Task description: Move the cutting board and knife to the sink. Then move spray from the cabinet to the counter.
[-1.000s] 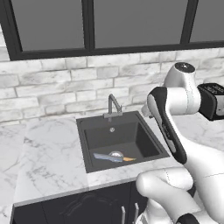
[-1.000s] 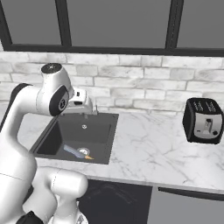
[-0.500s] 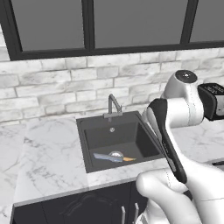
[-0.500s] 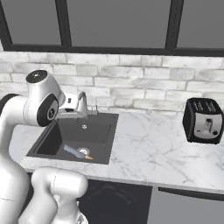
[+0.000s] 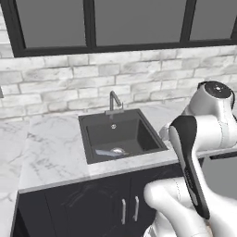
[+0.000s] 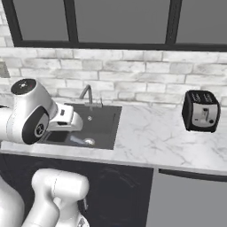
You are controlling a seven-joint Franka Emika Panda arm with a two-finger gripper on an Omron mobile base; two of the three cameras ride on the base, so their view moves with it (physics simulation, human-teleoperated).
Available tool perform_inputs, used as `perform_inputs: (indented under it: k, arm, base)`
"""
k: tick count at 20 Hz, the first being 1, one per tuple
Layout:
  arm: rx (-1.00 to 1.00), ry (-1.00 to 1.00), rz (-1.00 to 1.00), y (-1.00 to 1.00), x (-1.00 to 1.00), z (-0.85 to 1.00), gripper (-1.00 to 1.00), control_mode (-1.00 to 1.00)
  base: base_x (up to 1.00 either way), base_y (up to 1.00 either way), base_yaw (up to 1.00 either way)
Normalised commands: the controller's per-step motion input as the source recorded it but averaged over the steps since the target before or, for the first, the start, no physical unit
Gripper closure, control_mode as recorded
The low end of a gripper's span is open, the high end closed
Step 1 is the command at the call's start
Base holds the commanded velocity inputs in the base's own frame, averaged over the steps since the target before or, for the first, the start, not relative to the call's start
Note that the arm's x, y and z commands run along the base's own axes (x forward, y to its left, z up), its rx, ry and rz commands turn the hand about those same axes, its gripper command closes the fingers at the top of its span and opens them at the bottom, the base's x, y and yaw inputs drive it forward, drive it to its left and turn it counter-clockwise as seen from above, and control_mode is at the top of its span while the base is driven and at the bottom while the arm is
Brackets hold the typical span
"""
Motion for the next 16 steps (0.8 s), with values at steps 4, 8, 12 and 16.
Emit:
perform_inputs:
  k: [4, 8, 12, 16]
  arm:
    - [0.0, 0.0, 0.0, 0.0, 0.0, 0.0, -1.0, 1.0]
    - [0.0, 0.0, 0.0, 0.0, 0.0, 0.0, -1.0, 1.0]
    - [0.0, 0.0, 0.0, 0.0, 0.0, 0.0, -1.0, 1.0]
    - [0.0, 0.0, 0.0, 0.0, 0.0, 0.0, -1.0, 1.0]
  base:
    - [-1.0, -0.22, -0.02]
    - [-1.0, -0.16, -0.02]
    - [-1.0, -0.17, -0.02]
    - [-1.0, -0.26, -0.03]
